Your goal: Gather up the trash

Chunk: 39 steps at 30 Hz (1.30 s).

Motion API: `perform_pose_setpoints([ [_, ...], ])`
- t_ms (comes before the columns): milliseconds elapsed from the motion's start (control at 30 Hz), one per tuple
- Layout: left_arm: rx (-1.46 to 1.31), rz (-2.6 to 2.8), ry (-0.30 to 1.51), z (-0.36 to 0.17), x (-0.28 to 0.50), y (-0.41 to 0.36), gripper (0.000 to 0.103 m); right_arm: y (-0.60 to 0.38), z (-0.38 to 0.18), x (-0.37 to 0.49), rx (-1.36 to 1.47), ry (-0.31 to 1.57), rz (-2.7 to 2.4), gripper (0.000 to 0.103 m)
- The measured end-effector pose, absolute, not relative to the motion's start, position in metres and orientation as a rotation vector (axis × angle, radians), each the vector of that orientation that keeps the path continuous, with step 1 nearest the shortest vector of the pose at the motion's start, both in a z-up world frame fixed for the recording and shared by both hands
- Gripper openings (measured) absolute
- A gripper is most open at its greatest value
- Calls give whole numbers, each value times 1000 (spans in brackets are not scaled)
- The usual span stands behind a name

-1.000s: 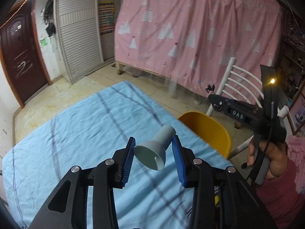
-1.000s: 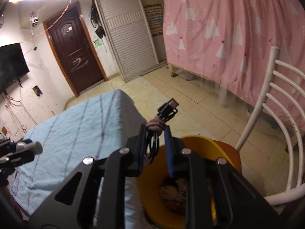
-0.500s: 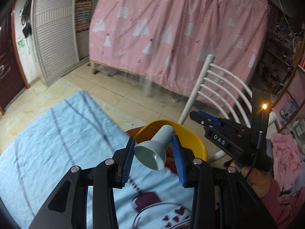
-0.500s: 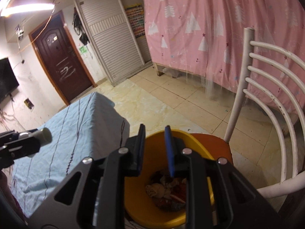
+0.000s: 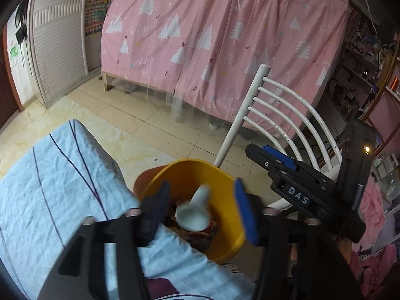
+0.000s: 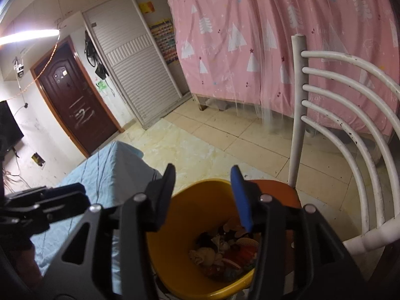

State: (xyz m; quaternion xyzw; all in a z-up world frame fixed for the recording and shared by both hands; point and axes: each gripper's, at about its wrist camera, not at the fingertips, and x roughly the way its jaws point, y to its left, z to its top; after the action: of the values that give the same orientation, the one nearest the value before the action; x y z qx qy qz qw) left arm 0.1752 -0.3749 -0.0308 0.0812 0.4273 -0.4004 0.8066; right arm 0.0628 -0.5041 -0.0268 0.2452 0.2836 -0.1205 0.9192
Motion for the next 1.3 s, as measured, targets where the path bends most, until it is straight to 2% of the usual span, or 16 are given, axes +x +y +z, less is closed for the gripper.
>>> perform_pose_setpoints([
  [67,169,-849,918,-32,177,-374,64,-505,-26,62,508,579,-247,45],
  [233,196,-832,888,-27,172,-369,64,-502,-23,61,504,568,-235,46],
  [367,198,-825,861,-17,166,-357,64,-493,-17,65,486,562,-217,58],
  [533,186,-800,831,-7,159,-335,64,-476,-6,72,457,557,-189,60],
  [600,177,-778,815,-3,158,-322,65,-469,-1,75,445,551,-178,63],
  [1000,109,-604,720,14,161,-239,67,-403,24,96,335,526,-73,64],
  [1067,101,-571,698,15,161,-223,70,-391,26,101,316,523,-48,65],
  [1100,94,-556,691,15,162,-216,74,-384,28,103,306,520,-35,67],
  [1167,77,-522,684,15,163,-201,75,-371,30,105,291,513,-9,75],
  [1300,53,-435,678,13,165,-167,76,-346,35,114,261,512,49,76],
])
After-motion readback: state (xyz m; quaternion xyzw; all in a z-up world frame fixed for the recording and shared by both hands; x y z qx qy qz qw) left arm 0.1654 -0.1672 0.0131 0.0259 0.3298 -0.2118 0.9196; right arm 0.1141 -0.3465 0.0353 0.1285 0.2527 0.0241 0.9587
